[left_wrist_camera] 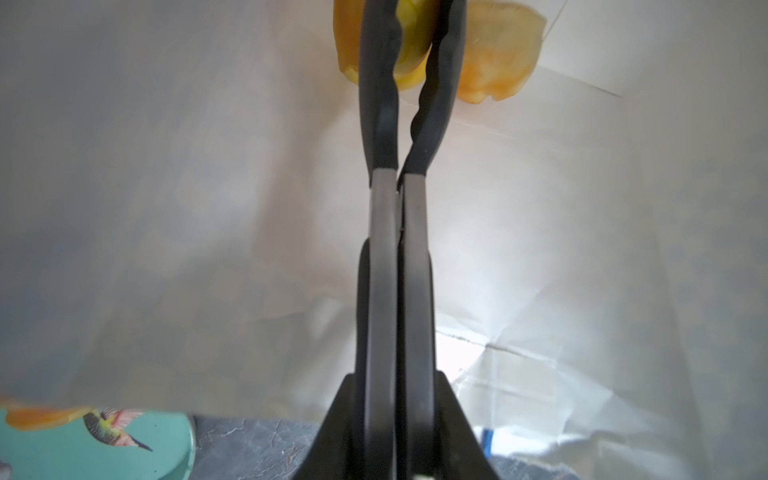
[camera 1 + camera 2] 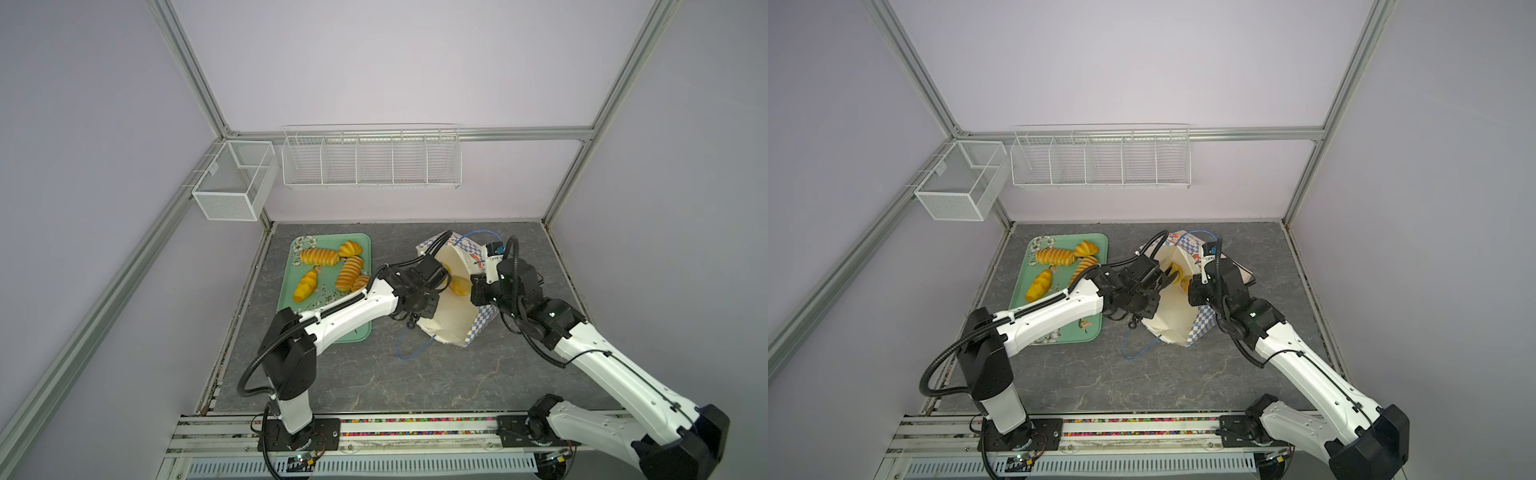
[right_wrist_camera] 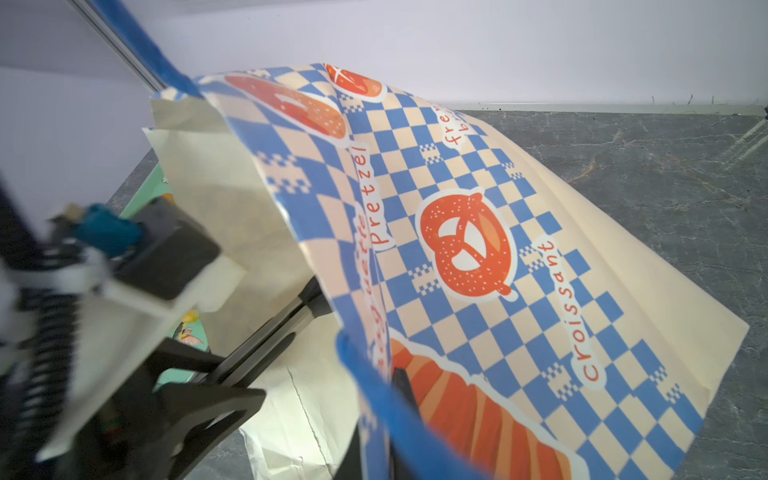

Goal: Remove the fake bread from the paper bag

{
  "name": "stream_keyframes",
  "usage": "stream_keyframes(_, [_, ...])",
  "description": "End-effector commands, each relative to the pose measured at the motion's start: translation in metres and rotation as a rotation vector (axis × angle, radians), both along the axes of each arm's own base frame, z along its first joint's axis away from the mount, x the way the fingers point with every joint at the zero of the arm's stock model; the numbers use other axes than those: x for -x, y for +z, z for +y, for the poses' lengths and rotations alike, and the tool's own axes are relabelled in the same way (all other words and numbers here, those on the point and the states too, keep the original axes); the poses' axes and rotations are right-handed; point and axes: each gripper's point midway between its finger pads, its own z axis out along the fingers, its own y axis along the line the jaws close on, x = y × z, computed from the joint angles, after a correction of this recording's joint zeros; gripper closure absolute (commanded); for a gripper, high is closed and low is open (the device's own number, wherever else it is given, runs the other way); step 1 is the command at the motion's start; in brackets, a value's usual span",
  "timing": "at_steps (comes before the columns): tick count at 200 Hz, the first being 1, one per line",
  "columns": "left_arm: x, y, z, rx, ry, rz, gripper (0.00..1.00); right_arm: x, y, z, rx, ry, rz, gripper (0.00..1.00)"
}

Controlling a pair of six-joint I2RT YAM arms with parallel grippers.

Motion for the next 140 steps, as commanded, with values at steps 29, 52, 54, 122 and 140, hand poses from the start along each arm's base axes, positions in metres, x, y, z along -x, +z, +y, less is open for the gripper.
stream_keyframes(29, [0.031,0.048,0.011,0.17,-0.099,-0.065,1.0,-0.01,0.009,0.006,0.009,0.001,-0.02,0.93])
stream_keyframes(52, [0.046,0.059,0.019,0.253,-0.129,-0.084,1.0,-0.013,0.009,0.006,0.023,-0.005,-0.02,0.93])
stream_keyframes(54, [0.047,0.061,0.021,0.26,-0.128,-0.087,1.0,-0.013,0.009,0.005,0.024,-0.008,-0.019,0.93])
stream_keyframes(122, [0.065,0.087,0.088,0.326,0.023,-0.148,1.0,-0.017,0.001,-0.001,0.031,-0.031,0.004,0.93])
stream_keyframes(140, [0.066,0.088,0.101,0.362,0.066,-0.153,1.0,-0.018,-0.001,0.001,0.011,-0.025,0.018,0.93])
